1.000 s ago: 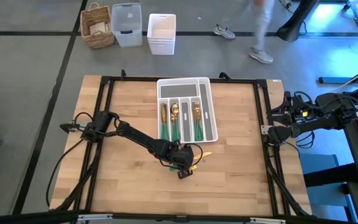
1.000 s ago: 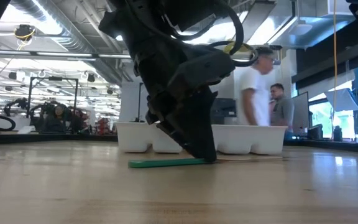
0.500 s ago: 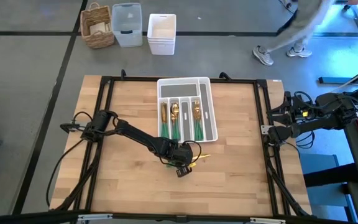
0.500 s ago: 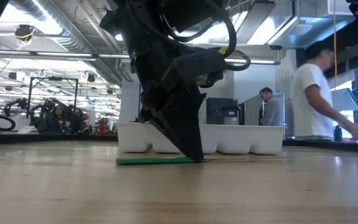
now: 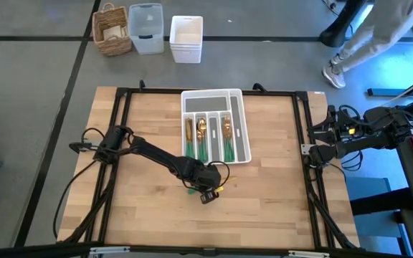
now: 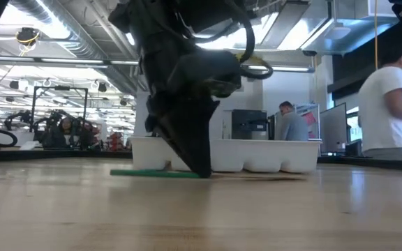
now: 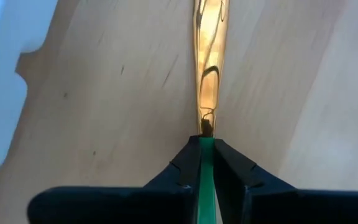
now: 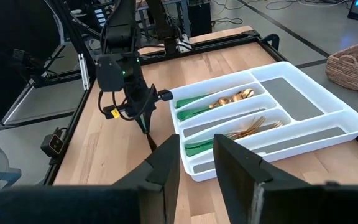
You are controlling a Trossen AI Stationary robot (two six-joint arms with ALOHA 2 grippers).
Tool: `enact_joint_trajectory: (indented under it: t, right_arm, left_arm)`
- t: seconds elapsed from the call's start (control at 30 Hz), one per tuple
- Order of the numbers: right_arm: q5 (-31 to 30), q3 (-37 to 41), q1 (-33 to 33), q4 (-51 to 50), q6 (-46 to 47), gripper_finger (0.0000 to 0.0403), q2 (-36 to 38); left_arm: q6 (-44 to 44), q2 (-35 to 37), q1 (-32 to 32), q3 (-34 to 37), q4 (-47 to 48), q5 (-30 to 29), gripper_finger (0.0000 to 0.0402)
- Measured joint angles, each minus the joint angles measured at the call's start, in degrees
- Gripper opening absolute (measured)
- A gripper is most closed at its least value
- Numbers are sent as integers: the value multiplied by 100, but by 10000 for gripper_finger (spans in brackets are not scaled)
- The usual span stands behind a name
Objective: Sort silverware
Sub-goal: Put the knife into the silverware organizer
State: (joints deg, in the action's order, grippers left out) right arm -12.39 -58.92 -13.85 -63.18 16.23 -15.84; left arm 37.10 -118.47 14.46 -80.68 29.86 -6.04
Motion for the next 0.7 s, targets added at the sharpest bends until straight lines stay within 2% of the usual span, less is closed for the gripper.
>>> enact_joint_trajectory:
  t: [0.57,0.7]
  right_arm:
    - [1,-1,0,-7,-2,101,-1]
    - [2,-2,0,-7,-2,101,0]
  left_arm:
    - [324,592,-28,-28,-84,-37,28]
    - [686,863,-95,-33,-154,-60,28]
